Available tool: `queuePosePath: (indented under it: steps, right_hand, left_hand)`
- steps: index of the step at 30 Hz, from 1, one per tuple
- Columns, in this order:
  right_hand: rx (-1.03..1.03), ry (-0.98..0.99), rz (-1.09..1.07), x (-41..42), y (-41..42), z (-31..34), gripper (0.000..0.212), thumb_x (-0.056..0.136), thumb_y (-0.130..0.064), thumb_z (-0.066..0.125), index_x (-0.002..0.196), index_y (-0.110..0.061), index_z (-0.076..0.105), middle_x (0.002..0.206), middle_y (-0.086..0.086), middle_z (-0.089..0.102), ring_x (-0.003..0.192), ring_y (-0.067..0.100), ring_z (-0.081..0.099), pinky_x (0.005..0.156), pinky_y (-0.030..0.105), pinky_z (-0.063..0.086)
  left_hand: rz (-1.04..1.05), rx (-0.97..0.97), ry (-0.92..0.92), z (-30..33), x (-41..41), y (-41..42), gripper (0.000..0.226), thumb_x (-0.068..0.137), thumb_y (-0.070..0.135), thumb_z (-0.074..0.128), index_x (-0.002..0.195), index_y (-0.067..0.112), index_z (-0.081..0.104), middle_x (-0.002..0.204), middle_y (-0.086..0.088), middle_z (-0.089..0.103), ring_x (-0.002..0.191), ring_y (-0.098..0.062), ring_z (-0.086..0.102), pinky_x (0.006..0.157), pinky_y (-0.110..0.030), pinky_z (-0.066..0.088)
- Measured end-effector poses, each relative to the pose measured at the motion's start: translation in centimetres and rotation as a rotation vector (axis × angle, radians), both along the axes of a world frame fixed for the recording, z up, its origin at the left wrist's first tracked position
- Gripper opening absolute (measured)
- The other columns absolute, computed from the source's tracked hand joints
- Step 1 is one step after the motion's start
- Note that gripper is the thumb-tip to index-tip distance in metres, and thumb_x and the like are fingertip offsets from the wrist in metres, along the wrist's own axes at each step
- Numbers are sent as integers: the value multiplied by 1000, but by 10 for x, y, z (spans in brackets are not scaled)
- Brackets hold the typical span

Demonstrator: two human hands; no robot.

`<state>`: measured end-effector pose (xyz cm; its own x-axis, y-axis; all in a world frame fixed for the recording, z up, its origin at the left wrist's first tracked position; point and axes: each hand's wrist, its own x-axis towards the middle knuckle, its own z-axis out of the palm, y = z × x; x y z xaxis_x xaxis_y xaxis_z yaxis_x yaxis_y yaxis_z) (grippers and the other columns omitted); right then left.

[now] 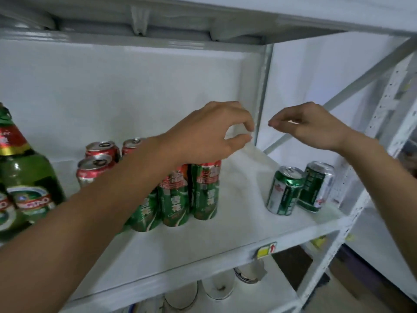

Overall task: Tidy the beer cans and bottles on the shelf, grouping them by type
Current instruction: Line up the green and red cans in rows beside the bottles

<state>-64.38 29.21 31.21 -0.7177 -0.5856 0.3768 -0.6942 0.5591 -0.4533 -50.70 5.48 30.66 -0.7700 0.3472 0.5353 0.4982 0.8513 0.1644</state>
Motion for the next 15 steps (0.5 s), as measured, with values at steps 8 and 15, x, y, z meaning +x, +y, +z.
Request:
queuePosePath:
  steps: [8,15]
  right_hand:
    - [132,38,74,-25,73,-38,27,103,-35,57,112,-21,78,114,-4,76,107,12,66,84,16,43]
    - [389,-133,270,-40,109,-55,47,97,-52,61,137,-30,60,132,-8,60,122,14,57,98,27,44]
  left_hand:
    - [71,90,-136,-55,-59,101,34,92,47,63,122,32,66,122,13,62,114,-10,59,101,-42,50]
    - [242,165,-337,-88,-70,143,48,91,47,72,134,35,56,129,13,53,118,-7,53,105,-32,47]
